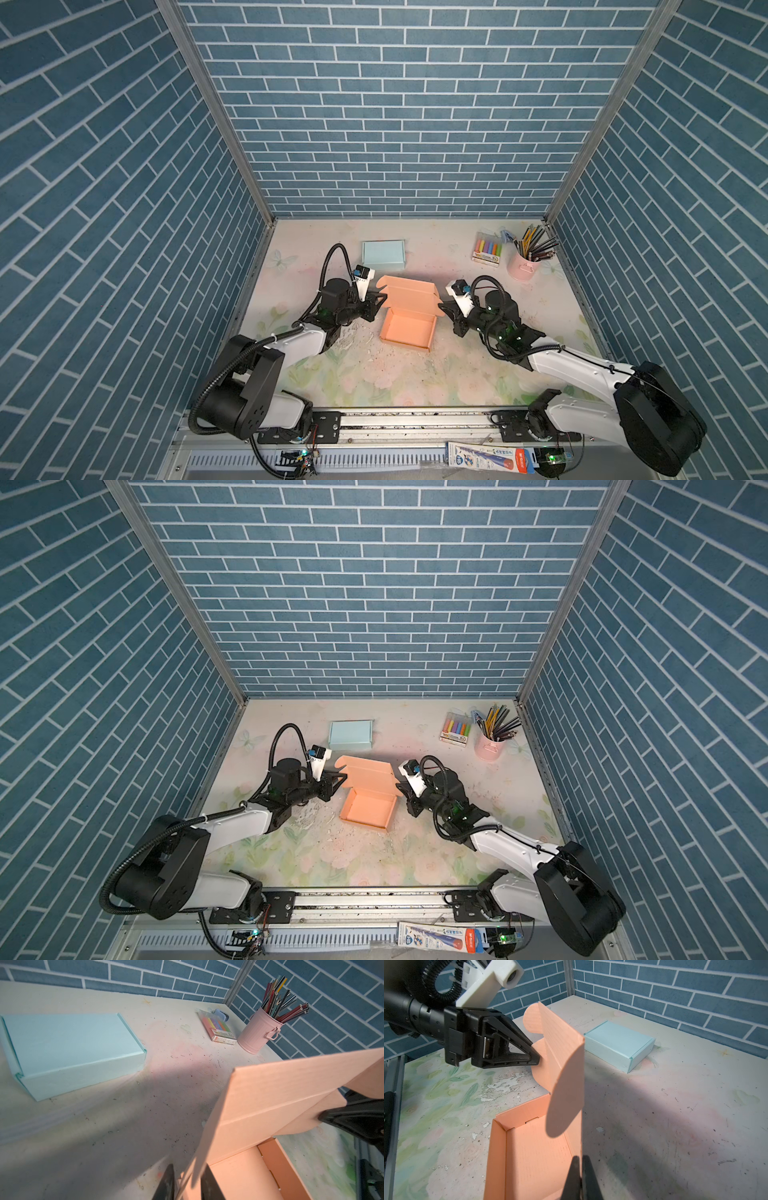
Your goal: Fold the paper box
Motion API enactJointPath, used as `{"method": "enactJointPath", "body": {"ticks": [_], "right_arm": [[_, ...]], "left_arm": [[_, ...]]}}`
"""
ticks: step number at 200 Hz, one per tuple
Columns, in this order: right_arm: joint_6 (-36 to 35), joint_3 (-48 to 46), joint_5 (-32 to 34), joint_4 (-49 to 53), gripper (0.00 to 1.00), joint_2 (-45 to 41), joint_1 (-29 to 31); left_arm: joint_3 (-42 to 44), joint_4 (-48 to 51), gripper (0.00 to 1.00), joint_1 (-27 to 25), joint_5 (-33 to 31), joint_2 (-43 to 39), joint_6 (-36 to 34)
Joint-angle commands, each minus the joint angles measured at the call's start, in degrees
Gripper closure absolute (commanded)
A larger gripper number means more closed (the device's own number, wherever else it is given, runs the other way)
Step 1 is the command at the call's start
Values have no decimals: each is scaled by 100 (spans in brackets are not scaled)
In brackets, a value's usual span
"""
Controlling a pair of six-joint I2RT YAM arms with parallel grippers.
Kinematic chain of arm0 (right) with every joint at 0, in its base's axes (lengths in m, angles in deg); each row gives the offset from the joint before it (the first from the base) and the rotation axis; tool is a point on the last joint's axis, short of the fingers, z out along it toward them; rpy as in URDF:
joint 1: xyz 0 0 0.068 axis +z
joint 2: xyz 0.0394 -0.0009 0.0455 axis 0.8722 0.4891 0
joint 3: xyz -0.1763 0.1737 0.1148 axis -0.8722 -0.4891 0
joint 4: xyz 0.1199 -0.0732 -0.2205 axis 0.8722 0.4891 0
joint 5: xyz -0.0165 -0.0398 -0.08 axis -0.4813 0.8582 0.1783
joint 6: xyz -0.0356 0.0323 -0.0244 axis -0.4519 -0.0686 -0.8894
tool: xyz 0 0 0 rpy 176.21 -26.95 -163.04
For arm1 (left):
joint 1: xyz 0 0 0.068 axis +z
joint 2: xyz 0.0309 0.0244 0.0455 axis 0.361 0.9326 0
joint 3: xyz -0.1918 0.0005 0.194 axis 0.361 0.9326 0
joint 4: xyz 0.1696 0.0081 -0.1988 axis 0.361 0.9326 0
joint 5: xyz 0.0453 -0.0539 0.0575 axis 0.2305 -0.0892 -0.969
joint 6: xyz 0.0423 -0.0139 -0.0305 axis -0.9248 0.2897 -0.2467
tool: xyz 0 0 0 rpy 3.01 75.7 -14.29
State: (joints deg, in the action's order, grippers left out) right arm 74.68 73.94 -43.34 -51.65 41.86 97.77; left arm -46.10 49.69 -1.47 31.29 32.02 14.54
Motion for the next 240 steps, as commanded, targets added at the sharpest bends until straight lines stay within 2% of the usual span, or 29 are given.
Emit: {"method": "enactJointPath", "body": {"ticks": [1, 48, 72, 121, 240], "right_arm": [[62, 168, 9, 38, 99, -31, -24], [27, 231, 88, 164, 97, -66, -24], [-36, 284, -70, 200, 90, -75, -23], [-142, 467, -314, 339, 87, 72, -23], [-159, 513, 98, 517, 94, 45, -28]], "left_arm": [[41, 72, 80, -88, -151, -184, -124], [231, 47, 88, -163, -241, -251, -98], [285, 119, 89, -247, -332, -290, -156], [297, 365, 90, -397, -517, -513, -388], [181, 664, 93, -643, -845, -653, -393]]}}
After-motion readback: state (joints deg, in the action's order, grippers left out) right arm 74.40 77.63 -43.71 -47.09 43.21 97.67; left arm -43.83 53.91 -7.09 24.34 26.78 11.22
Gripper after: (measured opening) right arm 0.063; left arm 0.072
